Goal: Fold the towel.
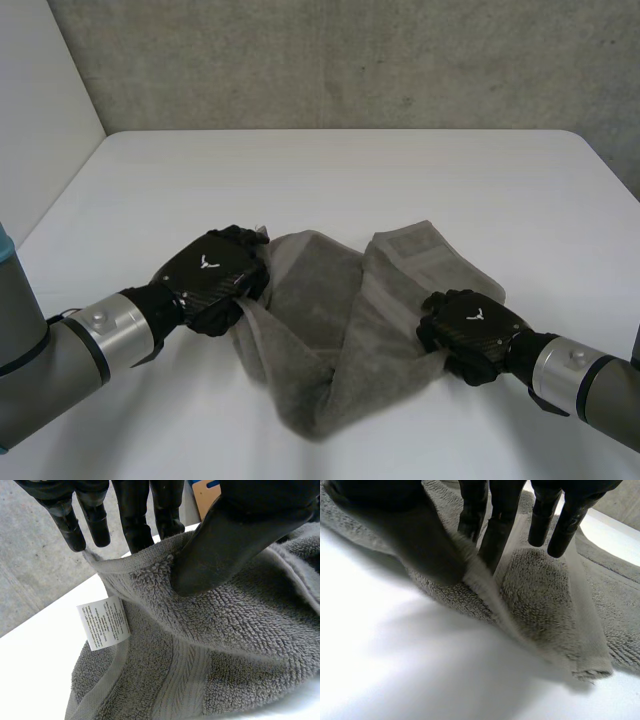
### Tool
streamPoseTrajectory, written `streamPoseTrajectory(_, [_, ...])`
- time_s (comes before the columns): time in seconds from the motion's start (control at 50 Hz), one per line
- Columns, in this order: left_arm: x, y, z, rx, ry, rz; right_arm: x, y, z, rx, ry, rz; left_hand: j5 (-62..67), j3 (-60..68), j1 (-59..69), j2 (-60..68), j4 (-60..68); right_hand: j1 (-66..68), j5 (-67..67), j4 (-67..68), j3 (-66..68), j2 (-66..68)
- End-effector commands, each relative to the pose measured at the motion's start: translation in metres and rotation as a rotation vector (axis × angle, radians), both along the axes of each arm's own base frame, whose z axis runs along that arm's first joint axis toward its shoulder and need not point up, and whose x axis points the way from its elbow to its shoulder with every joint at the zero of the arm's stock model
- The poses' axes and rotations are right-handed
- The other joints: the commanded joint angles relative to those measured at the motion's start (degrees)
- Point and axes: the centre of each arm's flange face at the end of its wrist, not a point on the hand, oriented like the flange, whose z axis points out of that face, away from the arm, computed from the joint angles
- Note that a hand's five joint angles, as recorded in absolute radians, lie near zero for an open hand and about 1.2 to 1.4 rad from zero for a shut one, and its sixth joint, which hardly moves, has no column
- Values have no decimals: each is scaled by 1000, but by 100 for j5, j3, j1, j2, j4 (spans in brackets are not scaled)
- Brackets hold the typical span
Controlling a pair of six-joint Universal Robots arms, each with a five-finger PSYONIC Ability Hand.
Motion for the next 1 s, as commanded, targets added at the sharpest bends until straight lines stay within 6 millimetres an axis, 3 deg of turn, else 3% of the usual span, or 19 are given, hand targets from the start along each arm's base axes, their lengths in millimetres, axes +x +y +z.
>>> streamPoseTrajectory(0.02, [3, -1, 5, 22, 27, 21, -2, -4, 4, 7, -3, -22, 456, -296, 580, 388, -336, 666, 625, -437, -249, 580])
streamPoseTrajectory(0.2, [21, -8, 22, -12, 44, 102, -14, 12, 60, 90, 30, -55, 456, -296, 580, 388, -336, 666, 625, -437, -249, 580])
streamPoseTrajectory(0.28, [29, -11, 22, 6, 39, 133, -19, 11, 68, 60, 87, -62, 456, -296, 580, 388, -336, 666, 625, -437, -249, 580])
streamPoseTrajectory(0.4, [40, -28, 26, -3, 41, 182, -24, -15, 89, -123, 260, -124, 456, -296, 580, 388, -336, 666, 625, -437, -249, 580])
streamPoseTrajectory(0.5, [35, -55, 31, -48, 43, 175, 3, -40, 111, -225, 222, -100, 456, -296, 580, 388, -336, 666, 625, -437, -249, 580])
streamPoseTrajectory(0.54, [28, -85, 48, -127, 59, 185, 27, -63, 133, -323, 159, -79, 456, -296, 580, 388, -336, 666, 625, -437, -249, 580])
streamPoseTrajectory(0.6, [20, -100, 64, -188, 77, 187, 38, -75, 151, -400, 125, -78, 456, -296, 580, 388, -336, 666, 625, -437, -249, 580])
streamPoseTrajectory(0.64, [5, -125, 111, -329, 151, 209, 56, -95, 213, -626, 14, -96, 456, -296, 580, 388, -336, 666, 625, -437, -249, 580])
streamPoseTrajectory(0.66, [5, -125, 111, -329, 151, 210, 56, -95, 213, -627, 13, -96, 456, -296, 580, 388, -336, 666, 625, -437, -249, 580])
streamPoseTrajectory(0.7, [-3, -135, 170, -512, 253, 228, 59, -100, 290, -876, -186, -182, 456, -296, 580, 388, -336, 666, 625, -437, -249, 580])
streamPoseTrajectory(0.72, [-3, -135, 171, -513, 254, 228, 59, -100, 290, -877, -187, -182, 456, -296, 580, 388, -336, 666, 625, -437, -249, 580])
streamPoseTrajectory(0.74, [0, -138, 195, -606, 309, 242, 55, -97, 318, -951, -297, -229, 456, -296, 580, 388, -336, 666, 625, -437, -249, 580])
streamPoseTrajectory(0.76, [0, -138, 196, -607, 310, 242, 55, -97, 318, -952, -298, -230, 456, -296, 580, 388, -336, 666, 625, -437, -249, 580])
streamPoseTrajectory(0.78, [2, -134, 220, -695, 372, 246, 51, -90, 337, -990, -387, -248, 456, -296, 580, 388, -336, 666, 625, -437, -249, 580])
streamPoseTrajectory(0.8, [6, -123, 244, -763, 441, 236, 47, -87, 341, -988, -426, -253, 456, -296, 580, 388, -336, 666, 625, -437, -249, 580])
streamPoseTrajectory(0.84, [10, -112, 259, -797, 499, 219, 46, -86, 332, -951, -417, -243, 456, -296, 580, 388, -336, 666, 625, -437, -249, 580])
streamPoseTrajectory(0.88, [14, -109, 256, -777, 529, 208, 44, -87, 316, -904, -392, -233, 456, -296, 580, 388, -336, 666, 625, -437, -249, 580])
streamPoseTrajectory(0.98, [32, -116, 202, -613, 493, 253, 24, -86, 274, -793, -306, -247, 456, -296, 580, 388, -336, 666, 625, -437, -249, 580])
streamPoseTrajectory(1.0, [33, -112, 179, -555, 460, 252, 18, -84, 260, -776, -281, -241, 456, -296, 580, 388, -336, 666, 625, -437, -249, 580])
